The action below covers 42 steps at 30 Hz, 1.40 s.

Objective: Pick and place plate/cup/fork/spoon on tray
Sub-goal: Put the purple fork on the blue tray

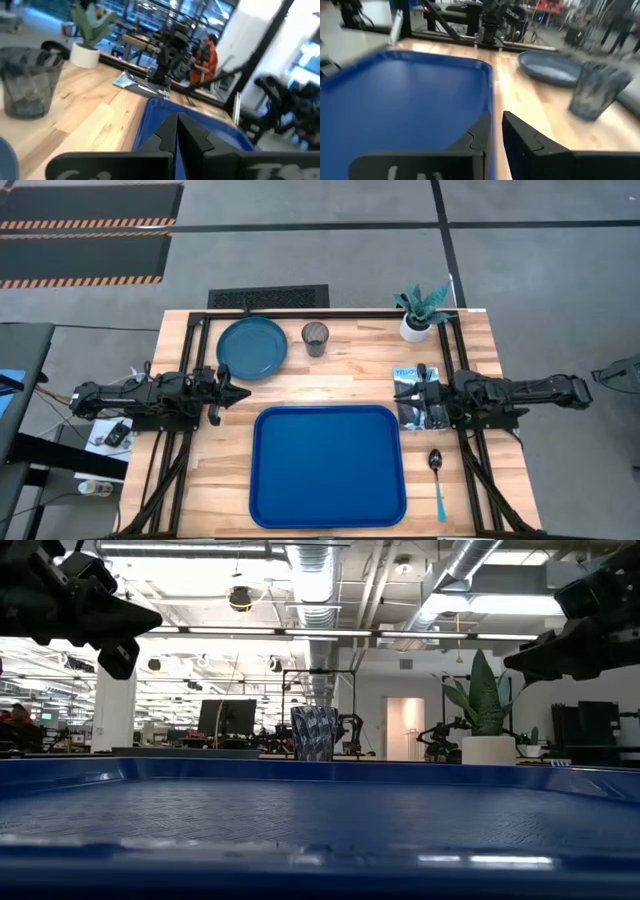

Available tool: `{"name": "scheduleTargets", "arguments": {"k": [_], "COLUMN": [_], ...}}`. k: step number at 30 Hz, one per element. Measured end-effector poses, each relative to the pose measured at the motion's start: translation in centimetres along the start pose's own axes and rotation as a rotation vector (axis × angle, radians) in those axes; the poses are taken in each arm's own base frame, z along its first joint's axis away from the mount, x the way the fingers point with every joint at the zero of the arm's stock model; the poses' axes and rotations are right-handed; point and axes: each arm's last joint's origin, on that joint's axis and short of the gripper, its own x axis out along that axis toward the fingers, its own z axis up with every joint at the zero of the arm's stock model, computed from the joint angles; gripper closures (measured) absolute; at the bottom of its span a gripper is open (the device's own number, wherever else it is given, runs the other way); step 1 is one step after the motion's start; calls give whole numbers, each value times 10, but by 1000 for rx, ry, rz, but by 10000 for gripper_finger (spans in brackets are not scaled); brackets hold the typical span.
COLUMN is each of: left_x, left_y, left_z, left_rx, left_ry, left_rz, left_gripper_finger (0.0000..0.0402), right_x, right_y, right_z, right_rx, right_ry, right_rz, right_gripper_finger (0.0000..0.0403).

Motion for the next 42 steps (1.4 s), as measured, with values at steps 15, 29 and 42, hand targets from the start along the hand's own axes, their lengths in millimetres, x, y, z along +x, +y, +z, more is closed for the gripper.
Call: {"name": "scheduleTargets", "arguments": {"k": [15,29,42], "left_x": [-1,-8,-9], "left_y": [2,-1,-42], "left_z": [7,36,136], "left_rx": [-568,-741,-412], "left_ry": [-144,-577,-734], "left_rz": [89,104,181], "left_gripper_finger": [401,391,244], "right_x": [0,-28,-40], "right_y": [-4,-18,-45], "right_z": [9,81,203], "right_rx": [86,597,385], "right_ry": [-95,-721,-509], "right_rz": [-62,-53,-381], "right_gripper_finger": [330,330,331]}}
